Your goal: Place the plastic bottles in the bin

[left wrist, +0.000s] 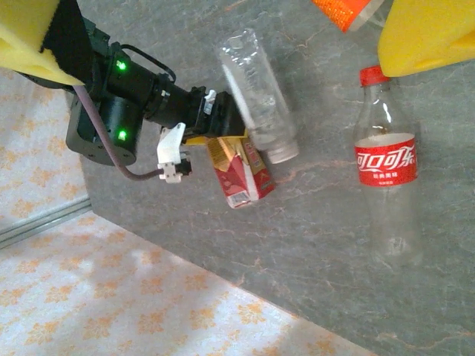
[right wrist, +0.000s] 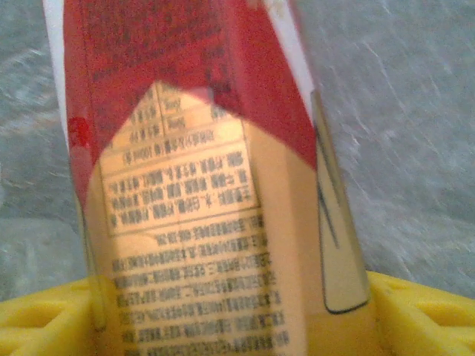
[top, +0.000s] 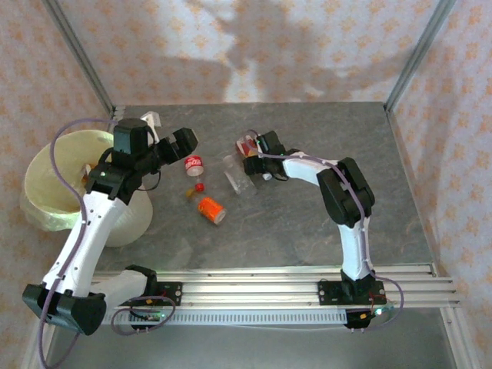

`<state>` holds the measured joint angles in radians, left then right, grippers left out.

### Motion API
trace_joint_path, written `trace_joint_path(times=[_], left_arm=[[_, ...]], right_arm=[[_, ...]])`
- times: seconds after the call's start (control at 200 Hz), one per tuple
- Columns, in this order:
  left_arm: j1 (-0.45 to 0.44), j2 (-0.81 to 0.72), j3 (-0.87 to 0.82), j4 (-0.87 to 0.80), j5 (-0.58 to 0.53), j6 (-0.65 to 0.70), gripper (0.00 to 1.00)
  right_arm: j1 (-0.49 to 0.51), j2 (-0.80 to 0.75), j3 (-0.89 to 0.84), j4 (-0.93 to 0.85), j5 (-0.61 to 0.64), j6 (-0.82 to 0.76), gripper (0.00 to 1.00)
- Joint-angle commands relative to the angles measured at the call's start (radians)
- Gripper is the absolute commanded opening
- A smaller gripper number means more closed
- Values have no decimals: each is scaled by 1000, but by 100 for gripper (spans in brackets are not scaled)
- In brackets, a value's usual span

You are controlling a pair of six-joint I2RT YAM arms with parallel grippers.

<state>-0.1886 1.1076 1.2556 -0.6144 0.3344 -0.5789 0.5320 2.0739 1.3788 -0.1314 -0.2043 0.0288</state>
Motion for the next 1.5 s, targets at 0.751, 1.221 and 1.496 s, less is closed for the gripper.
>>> trace_joint_path(times=[0.751, 1.221, 1.496], left_arm=[[-290, 249, 44, 309, -35, -88, 100], [-318, 282, -35, 480, -88, -145, 89], [-321, 253, -47, 491, -100, -118, 62]], right_arm=[[29, -658, -425, 388, -478, 12, 58], [65, -618, -368, 464, -671, 124, 63], [66, -601, -350, 503, -677, 168, 68]])
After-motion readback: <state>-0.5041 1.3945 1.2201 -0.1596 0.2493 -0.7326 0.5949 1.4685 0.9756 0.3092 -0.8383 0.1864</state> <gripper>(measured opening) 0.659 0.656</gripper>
